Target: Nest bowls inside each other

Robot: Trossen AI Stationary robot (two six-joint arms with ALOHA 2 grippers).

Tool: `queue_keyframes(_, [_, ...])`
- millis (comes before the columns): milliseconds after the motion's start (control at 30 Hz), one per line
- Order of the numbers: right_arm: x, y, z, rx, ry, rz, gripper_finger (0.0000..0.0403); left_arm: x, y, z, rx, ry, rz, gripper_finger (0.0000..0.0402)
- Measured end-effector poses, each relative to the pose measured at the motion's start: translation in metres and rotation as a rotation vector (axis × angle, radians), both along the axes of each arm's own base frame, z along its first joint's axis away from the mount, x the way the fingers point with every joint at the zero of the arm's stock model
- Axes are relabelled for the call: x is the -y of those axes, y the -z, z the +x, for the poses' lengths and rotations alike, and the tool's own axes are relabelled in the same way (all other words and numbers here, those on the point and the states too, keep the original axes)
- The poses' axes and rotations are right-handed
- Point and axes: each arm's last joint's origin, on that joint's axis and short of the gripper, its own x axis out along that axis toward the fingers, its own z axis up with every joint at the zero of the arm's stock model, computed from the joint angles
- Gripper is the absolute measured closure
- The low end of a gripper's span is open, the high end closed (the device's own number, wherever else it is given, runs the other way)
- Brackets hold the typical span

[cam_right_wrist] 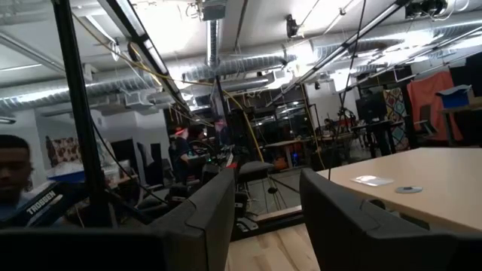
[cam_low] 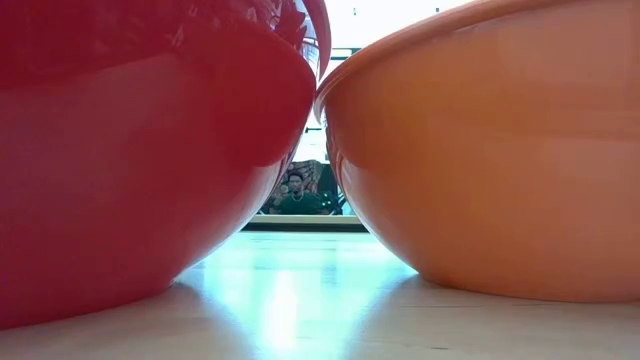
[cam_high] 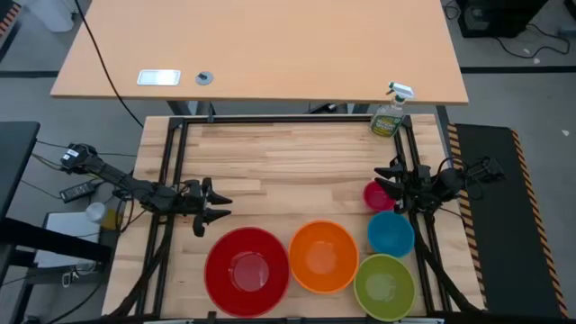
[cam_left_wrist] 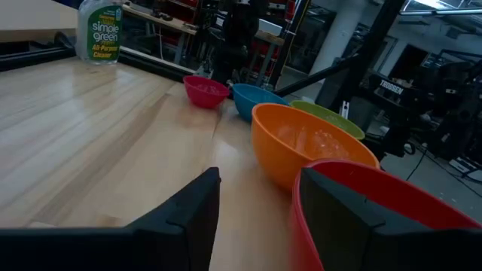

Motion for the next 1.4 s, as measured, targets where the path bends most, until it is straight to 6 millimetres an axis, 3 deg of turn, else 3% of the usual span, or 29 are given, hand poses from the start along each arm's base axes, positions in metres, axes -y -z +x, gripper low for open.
queue_keyframes(767, [0.000,0.000,0.000,0.000,0.000,0.000,0.0245,0.000,0.000,0.000,0.004,0.000,-0.008,0.0214])
queue_keyframes(1033, [0.000,-0.001,0.000,0.005,0.001,0.002,0.0245,0.000,-0.008,0.000,0.072,-0.001,-0.108,0.0214])
queue_keyframes(1400, [0.007,-0.020,-0.010,0.192,0.109,-0.089,0.0245,0.000,-0.009,0.000,0.090,-0.001,-0.122,0.0214])
